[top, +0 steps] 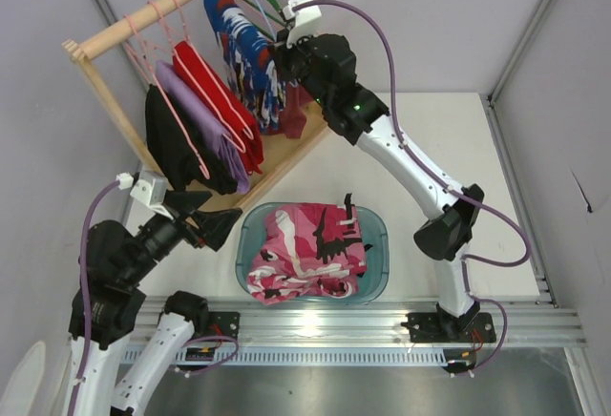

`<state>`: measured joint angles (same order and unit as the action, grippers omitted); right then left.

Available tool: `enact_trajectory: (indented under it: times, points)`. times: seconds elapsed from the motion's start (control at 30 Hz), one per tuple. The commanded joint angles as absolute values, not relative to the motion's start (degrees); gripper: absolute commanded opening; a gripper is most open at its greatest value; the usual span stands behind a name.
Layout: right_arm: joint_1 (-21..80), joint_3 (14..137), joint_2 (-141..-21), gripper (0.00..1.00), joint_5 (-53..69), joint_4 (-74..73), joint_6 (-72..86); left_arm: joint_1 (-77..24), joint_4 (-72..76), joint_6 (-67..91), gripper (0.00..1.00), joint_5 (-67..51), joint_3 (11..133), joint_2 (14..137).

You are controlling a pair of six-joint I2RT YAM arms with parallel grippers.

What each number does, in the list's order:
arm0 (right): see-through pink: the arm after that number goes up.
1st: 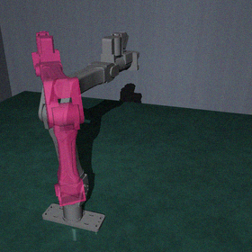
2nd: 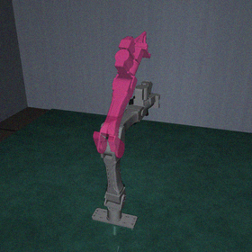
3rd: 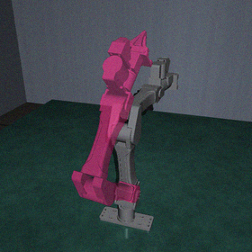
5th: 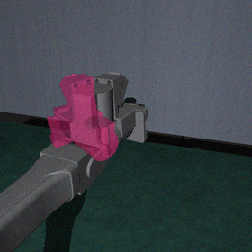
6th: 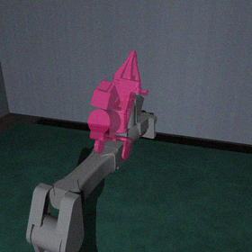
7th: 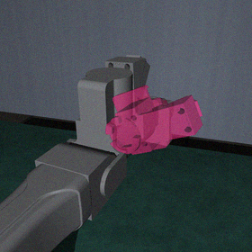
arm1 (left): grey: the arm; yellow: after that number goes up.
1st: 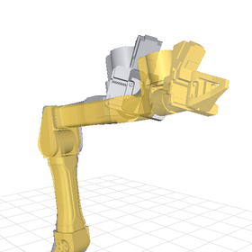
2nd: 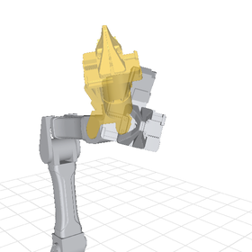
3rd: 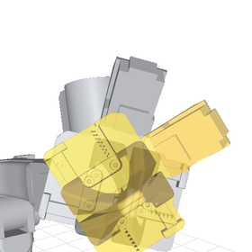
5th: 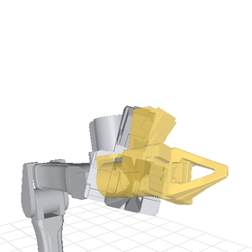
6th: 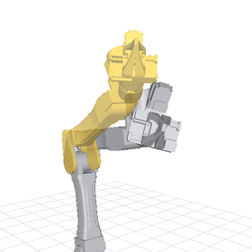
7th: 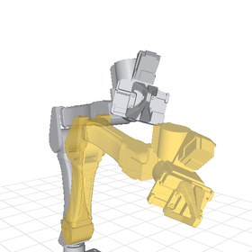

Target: Remove the trousers from the hanger

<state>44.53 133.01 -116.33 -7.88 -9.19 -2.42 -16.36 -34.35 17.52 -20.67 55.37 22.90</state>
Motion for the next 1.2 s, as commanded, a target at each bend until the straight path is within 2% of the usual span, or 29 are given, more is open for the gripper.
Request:
enact_trajectory:
  times: [0.0, 0.13, 0.2, 0.37, 0.53, 0.67, 0.93, 1.07, 1.17]
  points:
    - [44.7, 138.0, -109.1, 0.0, -7.4, 10.9, -1.3, -16.1, -32.3, 18.3, 0.99, -22.1, 56.1, 23.2]
    - [44.9, 145.3, -112.2, 0.0, -8.1, 5.6, -1.3, -16.1, -32.8, 18.2, 1.0, -22.2, 56.8, 23.5]
    - [45.1, 144.8, -111.9, 0.0, -8.5, 3.5, -1.8, -16.1, -33.0, 17.9, 0.99, -22.3, 57.3, 23.5]
    - [45.2, 139.3, -106.5, 0.0, -10.1, -3.2, -2.8, -16.1, -34.9, 17.6, 0.99, -24.0, 59.8, 24.5]
    - [45.4, 136.7, -100.9, 0.0, -8.9, -13.6, -1.7, -16.1, -38.5, 15.8, 0.99, -29.3, 67.7, 27.9]
    - [47.9, 127.9, -92.1, 0.0, -10.2, -13.4, -3.3, -16.0, -37.7, 14.8, 0.99, -32.2, 72.3, 30.5]
    - [49.1, 122.2, -83.1, 0.0, -11.9, -22.7, -1.7, -16.1, -26.7, 23.3, 1.0, -34.4, 76.0, 38.5]
    - [49.7, 114.0, -77.3, 0.0, -14.1, -25.1, -0.8, -16.3, -11.7, 32.9, 0.99, -40.2, 74.1, 40.3]
    - [49.7, 105.8, -71.5, 0.0, -14.7, -24.2, -0.3, -18.4, -8.4, 36.6, 1.0, -38.4, 73.8, 42.9]
